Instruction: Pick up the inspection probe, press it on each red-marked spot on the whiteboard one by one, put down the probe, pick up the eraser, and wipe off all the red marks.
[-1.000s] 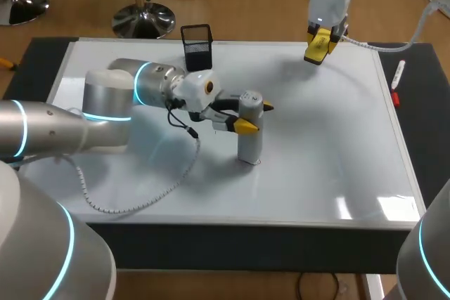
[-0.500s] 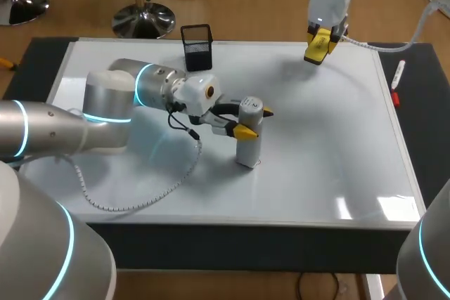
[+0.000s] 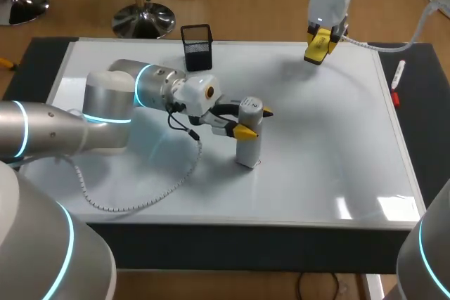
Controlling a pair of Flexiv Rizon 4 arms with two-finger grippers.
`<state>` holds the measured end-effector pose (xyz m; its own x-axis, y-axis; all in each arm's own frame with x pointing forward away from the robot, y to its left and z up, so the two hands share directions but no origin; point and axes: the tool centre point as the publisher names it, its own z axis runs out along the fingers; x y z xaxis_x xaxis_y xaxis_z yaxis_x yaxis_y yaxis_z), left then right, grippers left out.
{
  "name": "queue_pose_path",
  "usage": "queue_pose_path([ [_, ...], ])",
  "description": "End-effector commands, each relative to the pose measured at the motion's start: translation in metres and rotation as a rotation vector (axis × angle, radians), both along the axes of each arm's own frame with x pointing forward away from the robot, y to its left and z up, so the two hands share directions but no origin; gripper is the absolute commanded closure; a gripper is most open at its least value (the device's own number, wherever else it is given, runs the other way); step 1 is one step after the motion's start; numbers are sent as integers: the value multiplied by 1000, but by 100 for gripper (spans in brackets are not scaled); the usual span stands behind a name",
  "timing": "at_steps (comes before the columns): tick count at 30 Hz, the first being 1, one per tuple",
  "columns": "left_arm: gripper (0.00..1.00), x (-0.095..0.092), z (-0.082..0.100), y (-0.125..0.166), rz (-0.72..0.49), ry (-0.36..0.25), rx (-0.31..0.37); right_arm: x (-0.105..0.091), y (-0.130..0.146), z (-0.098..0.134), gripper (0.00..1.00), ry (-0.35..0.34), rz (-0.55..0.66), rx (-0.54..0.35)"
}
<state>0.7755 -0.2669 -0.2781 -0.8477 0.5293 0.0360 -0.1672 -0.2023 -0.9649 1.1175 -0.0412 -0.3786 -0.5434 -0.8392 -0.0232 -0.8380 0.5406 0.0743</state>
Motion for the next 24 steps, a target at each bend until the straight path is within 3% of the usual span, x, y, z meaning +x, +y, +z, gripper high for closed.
queue_pose_path([
  [1,100,-1,-2,0,0,-2,1,0,-1,2,100,1,2,-3],
  [5,100,0,2,0,3,-10,-4,0,-1,2,100,1,2,-3],
  [12,100,4,35,9,5,-29,-46,0,-1,2,100,1,2,-3],
  [24,100,63,55,65,161,-89,-10,0,-1,2,100,1,2,-3],
])
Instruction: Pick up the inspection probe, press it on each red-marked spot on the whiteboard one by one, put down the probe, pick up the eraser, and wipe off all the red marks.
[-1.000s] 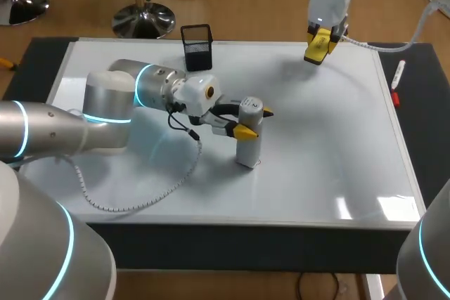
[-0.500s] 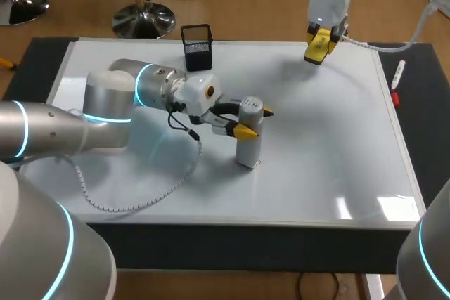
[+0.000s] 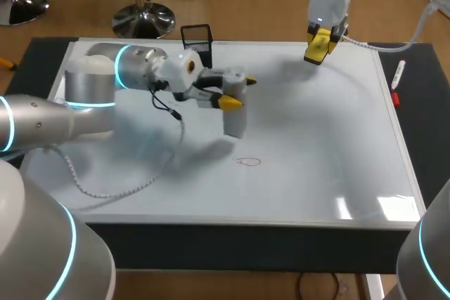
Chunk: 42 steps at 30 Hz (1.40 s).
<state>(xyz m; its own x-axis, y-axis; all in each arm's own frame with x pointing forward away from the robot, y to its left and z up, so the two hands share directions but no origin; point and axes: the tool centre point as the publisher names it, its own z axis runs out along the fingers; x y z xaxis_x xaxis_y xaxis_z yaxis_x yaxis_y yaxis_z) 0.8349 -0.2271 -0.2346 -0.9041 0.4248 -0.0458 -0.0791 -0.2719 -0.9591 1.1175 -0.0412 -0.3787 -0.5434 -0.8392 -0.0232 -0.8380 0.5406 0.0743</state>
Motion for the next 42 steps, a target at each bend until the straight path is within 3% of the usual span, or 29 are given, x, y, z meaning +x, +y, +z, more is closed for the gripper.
queue_pose_path([
  [1,100,9,13,31,61,-28,52,0,-1,2,100,1,2,-3],
  [21,100,87,17,135,317,-36,98,0,-1,2,100,1,2,-3],
  [33,100,116,12,175,392,-22,65,0,-1,2,100,1,2,-3],
  [42,100,123,8,191,430,3,48,0,-1,2,100,1,2,-3],
])
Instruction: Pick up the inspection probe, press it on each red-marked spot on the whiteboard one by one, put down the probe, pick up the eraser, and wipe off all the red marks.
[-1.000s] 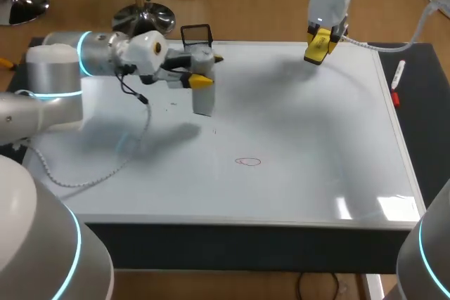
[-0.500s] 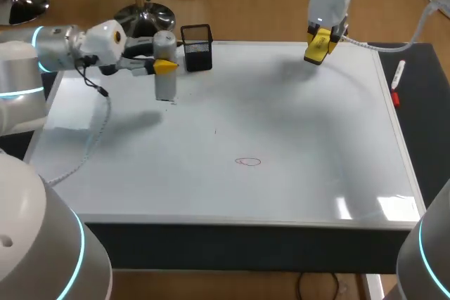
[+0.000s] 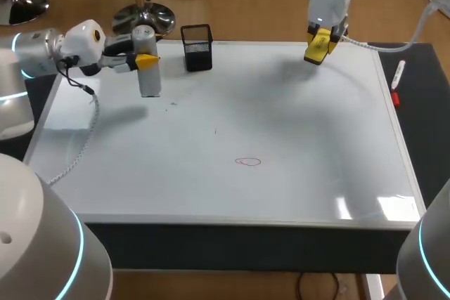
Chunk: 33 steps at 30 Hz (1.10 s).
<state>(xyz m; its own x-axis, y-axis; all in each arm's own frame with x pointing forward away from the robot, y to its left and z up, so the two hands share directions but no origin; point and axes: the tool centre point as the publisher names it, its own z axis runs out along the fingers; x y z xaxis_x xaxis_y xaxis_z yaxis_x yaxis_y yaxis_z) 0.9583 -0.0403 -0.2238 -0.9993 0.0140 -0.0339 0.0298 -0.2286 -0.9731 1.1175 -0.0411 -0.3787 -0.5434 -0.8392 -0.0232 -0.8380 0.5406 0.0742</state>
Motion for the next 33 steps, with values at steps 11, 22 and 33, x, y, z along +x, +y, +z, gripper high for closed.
queue_pose_path([
  [11,100,-1,-4,8,7,8,-8,0,-1,2,100,1,2,-3],
  [22,100,-1,-4,8,7,8,-8,-22,18,4,100,-26,76,23],
  [33,100,-1,-4,8,7,8,-8,-104,81,3,100,-11,336,33],
])
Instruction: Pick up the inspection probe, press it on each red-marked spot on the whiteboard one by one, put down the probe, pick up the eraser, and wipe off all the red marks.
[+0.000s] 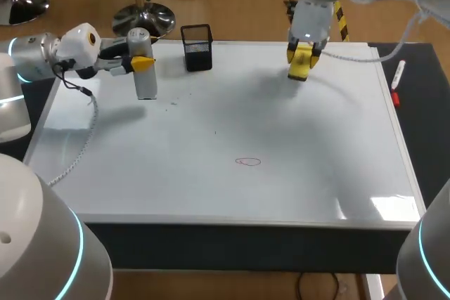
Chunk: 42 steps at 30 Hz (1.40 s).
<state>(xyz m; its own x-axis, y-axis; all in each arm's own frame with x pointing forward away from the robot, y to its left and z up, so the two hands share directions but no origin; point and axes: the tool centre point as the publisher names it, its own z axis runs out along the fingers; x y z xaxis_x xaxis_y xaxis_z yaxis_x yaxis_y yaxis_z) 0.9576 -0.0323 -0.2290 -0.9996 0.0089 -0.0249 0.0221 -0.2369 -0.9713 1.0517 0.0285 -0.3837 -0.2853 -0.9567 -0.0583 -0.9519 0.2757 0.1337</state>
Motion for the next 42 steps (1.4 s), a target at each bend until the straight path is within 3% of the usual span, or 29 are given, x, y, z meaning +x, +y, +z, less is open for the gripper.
queue_pose_path([
  [1,100,-1,1,0,2,-1,1,-47,17,9,100,-57,66,-5],
  [9,100,-1,1,0,2,-1,1,-111,70,11,100,-91,188,-31],
  [14,100,-1,1,0,2,-1,1,-153,102,-1,100,-94,236,-48],
  [25,100,-1,1,0,2,-1,1,-231,139,-17,100,-109,208,4],
  [35,100,-1,1,0,2,-1,1,-250,139,-3,100,-131,180,26],
  [42,100,-1,1,0,2,-1,1,-246,138,2,100,-136,187,50],
])
